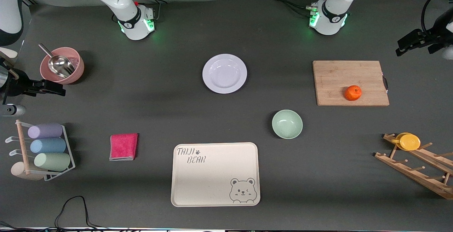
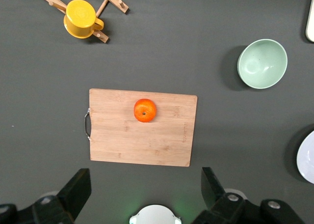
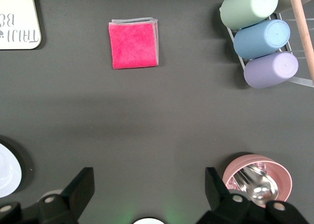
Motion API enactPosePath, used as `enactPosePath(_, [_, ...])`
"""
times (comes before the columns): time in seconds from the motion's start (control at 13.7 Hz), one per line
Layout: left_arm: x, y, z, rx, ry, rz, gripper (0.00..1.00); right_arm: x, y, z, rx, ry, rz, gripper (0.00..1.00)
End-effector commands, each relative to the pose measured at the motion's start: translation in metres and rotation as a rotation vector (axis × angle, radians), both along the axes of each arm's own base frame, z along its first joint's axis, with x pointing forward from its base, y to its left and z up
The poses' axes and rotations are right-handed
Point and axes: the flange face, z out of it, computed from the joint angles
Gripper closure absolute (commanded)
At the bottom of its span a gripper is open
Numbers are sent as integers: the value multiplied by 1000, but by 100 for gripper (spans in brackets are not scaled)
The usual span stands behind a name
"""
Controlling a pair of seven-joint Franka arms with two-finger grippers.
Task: Place orange and plate with both arms
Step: 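Reach the left gripper down to the orange while the right gripper moves out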
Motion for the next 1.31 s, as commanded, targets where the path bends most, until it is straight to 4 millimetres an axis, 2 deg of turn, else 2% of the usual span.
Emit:
enactPosePath(0.0, [1,-3,8,31,26,-13,0,-13,3,15,-2,-14,-25,0])
enactPosePath(0.15, [4,-3,12,32,32,-8,0,-14,4,16,2,-19,-27,0])
enactPosePath(0.44, [3,-20,9,50,73,-42,0,-14,-2,16,25,-26,-45,0])
enactPosePath(0.66, [-5,-8,6,82,128,-24,0,-17,-3,11,29,-37,-46,0])
enactPosePath(0.73, [-12,-2,8,88,140,-22,0,-22,-1,8,36,-44,-45,0])
enactPosePath(0.87, [-36,23,15,81,155,24,0,-34,1,8,52,-56,-53,0])
enactPosePath(0.95, [-49,27,11,78,165,31,0,-44,2,9,52,-54,-62,0])
enactPosePath(1.02, [-58,27,-4,77,180,30,0,-53,2,15,53,-61,-67,0])
enactPosePath(1.17, [-66,29,-36,72,171,26,0,-71,9,29,49,-68,-92,0])
enactPosePath(1.24, [-65,29,-55,70,160,21,0,-82,19,35,48,-69,-100,0])
